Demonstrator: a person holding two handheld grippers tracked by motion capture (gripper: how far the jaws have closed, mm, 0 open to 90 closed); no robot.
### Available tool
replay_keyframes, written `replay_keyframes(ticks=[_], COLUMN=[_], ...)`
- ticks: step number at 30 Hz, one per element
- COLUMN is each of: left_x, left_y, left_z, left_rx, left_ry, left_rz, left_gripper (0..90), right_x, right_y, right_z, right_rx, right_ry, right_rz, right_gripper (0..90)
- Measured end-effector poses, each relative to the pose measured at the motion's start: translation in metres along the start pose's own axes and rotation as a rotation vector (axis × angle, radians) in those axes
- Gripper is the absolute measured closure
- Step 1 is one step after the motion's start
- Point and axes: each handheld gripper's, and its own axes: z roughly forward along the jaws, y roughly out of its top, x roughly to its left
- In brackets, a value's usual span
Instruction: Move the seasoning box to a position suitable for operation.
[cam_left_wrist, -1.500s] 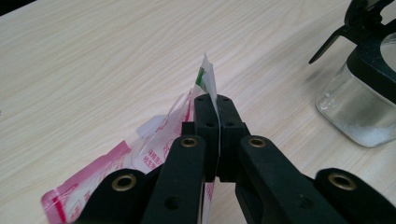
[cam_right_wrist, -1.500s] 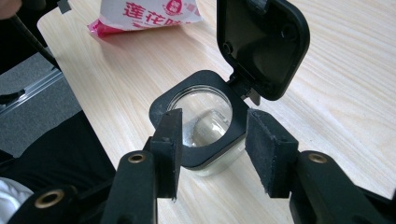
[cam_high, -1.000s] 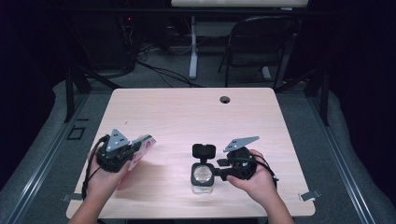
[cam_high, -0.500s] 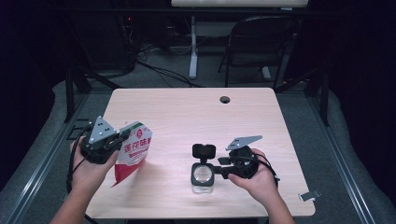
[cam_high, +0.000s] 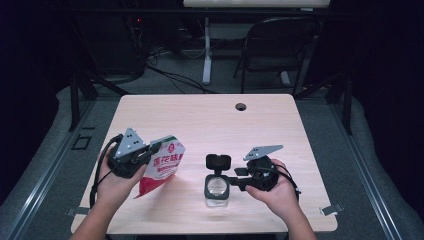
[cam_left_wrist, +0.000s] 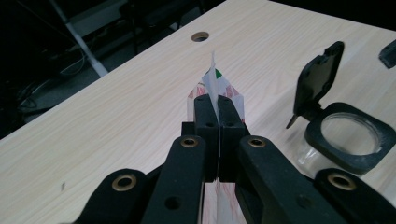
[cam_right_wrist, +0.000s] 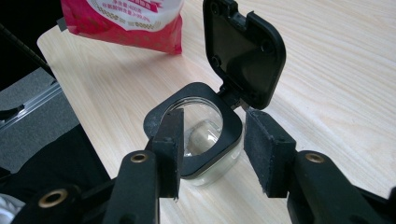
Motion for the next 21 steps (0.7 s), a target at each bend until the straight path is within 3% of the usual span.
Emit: replay_keyframes(ticks=[7, 16, 21], left_x=[-0.009, -0.028, -0.027], left_y=[0.005, 0.009, 0.003], left_z=[0.005, 0.013, 0.011], left_rx=[-0.024, -0.041, -0.04], left_ry=[-0.043, -0.119, -0.161], left_rz=[-0.007, 0.022, 0.002], left_gripper=[90.0, 90.0, 90.0], right_x=[0.0, -0.001, 0.0], right_y=[0.0, 0.0, -0.001], right_z=[0.0, -0.001, 0.0], right_rx=[0.001, -0.003, -0.003], right_ry=[0.0, -0.002, -0.001], right_rz=[0.0, 0.005, 0.007], right_gripper=[58.0, 58.1, 58.1])
